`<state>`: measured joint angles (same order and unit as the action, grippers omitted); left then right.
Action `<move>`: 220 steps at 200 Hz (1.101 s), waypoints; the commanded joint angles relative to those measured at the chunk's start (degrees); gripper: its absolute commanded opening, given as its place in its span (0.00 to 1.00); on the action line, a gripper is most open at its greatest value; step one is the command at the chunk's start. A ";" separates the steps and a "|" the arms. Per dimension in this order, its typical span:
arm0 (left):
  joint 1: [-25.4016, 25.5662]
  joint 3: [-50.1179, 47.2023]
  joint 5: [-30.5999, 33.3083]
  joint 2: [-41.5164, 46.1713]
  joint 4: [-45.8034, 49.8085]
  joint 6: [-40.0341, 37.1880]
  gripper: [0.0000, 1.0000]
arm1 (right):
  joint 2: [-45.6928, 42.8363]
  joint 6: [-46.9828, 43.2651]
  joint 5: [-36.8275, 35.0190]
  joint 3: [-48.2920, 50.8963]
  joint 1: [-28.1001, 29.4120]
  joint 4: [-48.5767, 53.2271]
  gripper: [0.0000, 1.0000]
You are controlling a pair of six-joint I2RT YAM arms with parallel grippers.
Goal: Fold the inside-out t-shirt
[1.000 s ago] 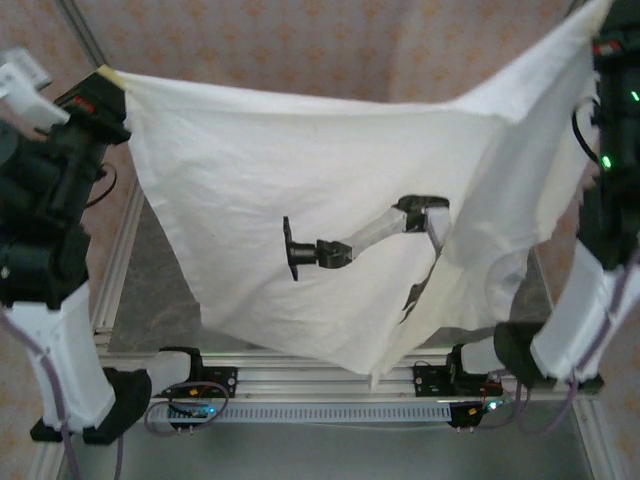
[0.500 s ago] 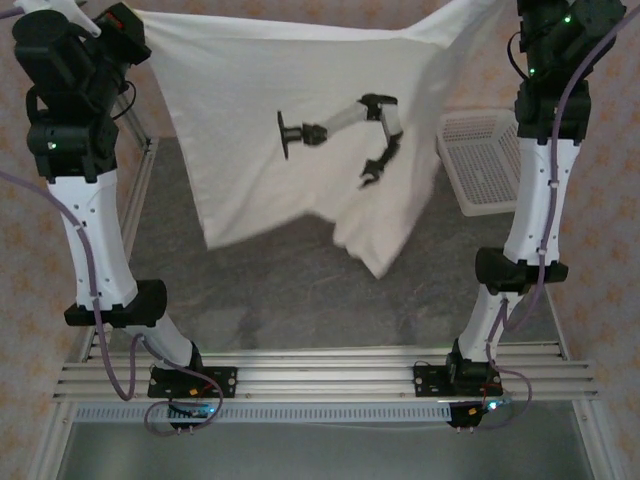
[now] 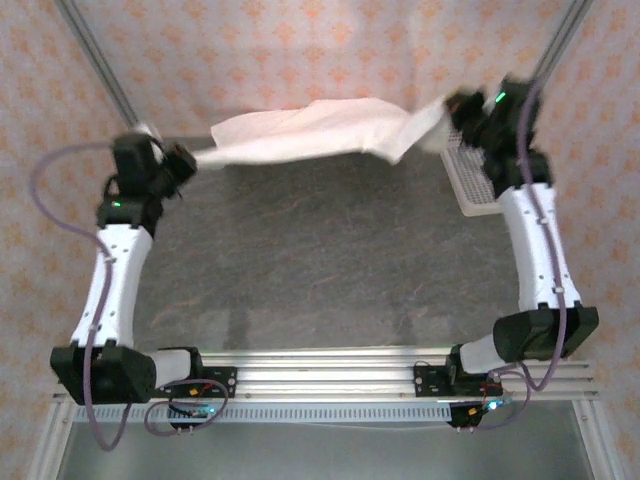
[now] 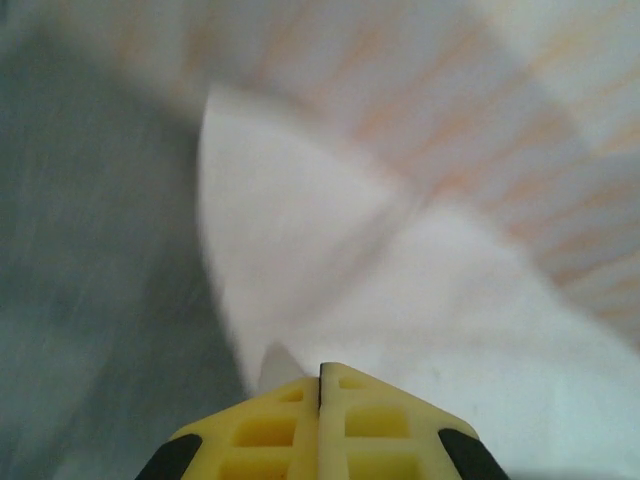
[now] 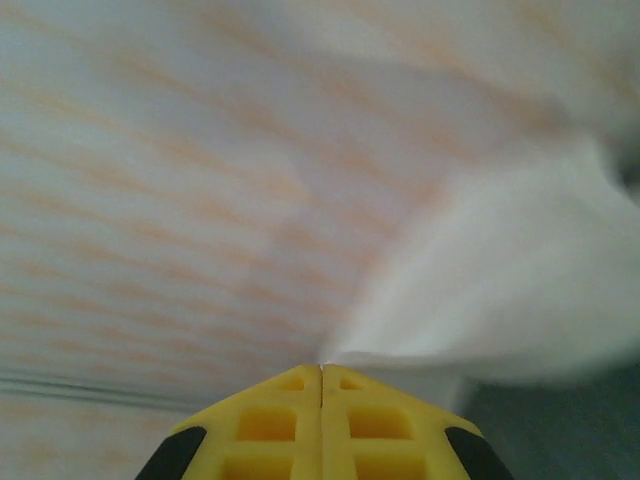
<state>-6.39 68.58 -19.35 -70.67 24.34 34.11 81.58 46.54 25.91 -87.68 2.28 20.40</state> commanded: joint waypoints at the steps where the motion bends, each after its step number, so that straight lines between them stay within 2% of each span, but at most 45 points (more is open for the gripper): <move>1: 0.58 -15.26 -2.77 3.41 -8.42 4.39 0.00 | -5.54 4.77 -0.97 22.96 0.33 -7.03 0.00; 24: 2.10 -23.98 -2.45 4.14 -9.14 4.61 0.00 | -7.56 3.79 -1.91 33.89 1.30 -7.13 0.00; 70: 4.20 -33.80 6.95 5.81 -3.60 8.29 0.00 | -11.56 5.62 -4.78 45.50 2.02 -6.15 0.00; 85: 4.19 -35.45 11.15 7.31 0.01 10.40 0.00 | -14.91 5.91 -6.69 47.19 2.02 -2.15 0.00; 106: 4.20 -36.58 13.70 11.65 6.41 13.12 0.00 | -23.82 8.61 -14.28 48.25 1.97 10.73 0.00; 128: 4.20 -40.15 10.64 23.22 10.96 16.79 0.00 | -38.65 12.15 -21.91 50.81 1.98 24.19 0.00; 152: 4.92 -46.19 1.77 39.67 10.97 22.84 0.00 | -53.46 15.47 -24.15 54.98 2.01 34.66 0.00; 159: 5.36 -47.16 1.07 44.18 12.81 24.68 0.04 | -56.77 16.45 -24.47 55.76 1.95 37.23 0.00; 168: 5.73 -47.48 1.54 50.07 16.65 25.98 0.13 | -59.78 17.35 -25.38 55.74 1.93 40.44 0.03; 185: 5.76 -46.42 4.17 59.57 22.56 26.02 0.39 | -62.72 18.88 -29.18 53.42 1.91 43.79 0.21; 201: 5.78 -45.58 6.74 65.17 22.06 26.04 0.56 | -62.74 19.69 -34.00 50.03 1.89 41.75 0.41; 208: 5.78 -45.54 7.00 66.10 19.61 26.01 0.59 | -61.75 18.30 -35.12 48.75 1.92 38.53 0.46; 220: 5.80 -45.55 6.70 65.13 13.51 25.53 0.59 | -58.16 13.01 -34.10 46.97 1.93 30.14 0.47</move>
<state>-0.73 22.06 -14.66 -6.00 41.82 58.72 19.55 63.81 -2.37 -35.79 4.19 59.13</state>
